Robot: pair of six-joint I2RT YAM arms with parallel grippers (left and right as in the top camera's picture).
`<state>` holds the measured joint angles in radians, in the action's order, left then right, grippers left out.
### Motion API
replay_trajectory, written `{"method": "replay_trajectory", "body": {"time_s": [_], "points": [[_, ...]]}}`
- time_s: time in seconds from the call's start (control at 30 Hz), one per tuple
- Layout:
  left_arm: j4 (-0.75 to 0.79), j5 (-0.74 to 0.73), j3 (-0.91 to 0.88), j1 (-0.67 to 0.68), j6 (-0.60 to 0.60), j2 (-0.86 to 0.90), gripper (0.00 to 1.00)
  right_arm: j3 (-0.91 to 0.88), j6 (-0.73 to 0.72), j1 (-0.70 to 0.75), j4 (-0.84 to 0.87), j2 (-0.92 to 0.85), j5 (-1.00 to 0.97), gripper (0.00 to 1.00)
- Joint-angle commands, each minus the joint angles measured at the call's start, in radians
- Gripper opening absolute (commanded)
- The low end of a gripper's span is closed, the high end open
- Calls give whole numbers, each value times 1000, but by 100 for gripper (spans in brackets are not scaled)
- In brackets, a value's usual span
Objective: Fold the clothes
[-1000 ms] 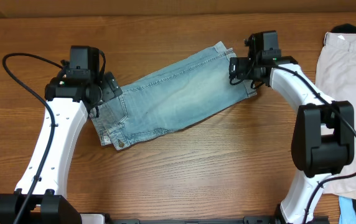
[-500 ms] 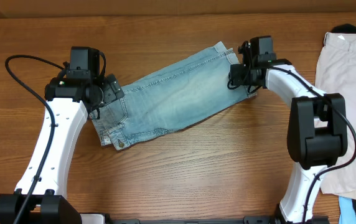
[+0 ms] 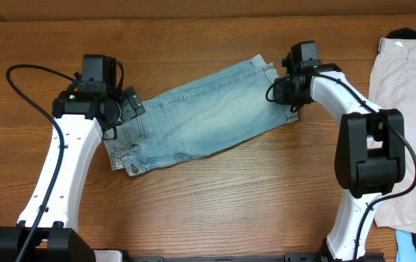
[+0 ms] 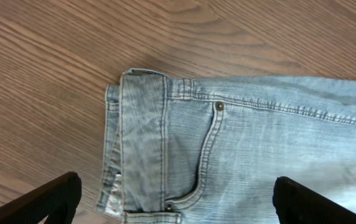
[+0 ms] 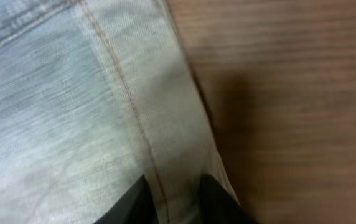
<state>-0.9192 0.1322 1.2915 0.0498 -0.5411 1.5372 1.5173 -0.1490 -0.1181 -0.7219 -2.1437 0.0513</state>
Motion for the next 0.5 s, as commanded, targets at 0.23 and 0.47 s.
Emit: {"method": "replay_trajectory", "body": {"time_s": [0.23,0.47], "points": [[6,-60,10,-3,26,47,100,-45,-488,19,-378,-45,-343,27],[-42,-130,5,-3,83,128,100,-40,-507,141,-443,-44,-260,29]]}}
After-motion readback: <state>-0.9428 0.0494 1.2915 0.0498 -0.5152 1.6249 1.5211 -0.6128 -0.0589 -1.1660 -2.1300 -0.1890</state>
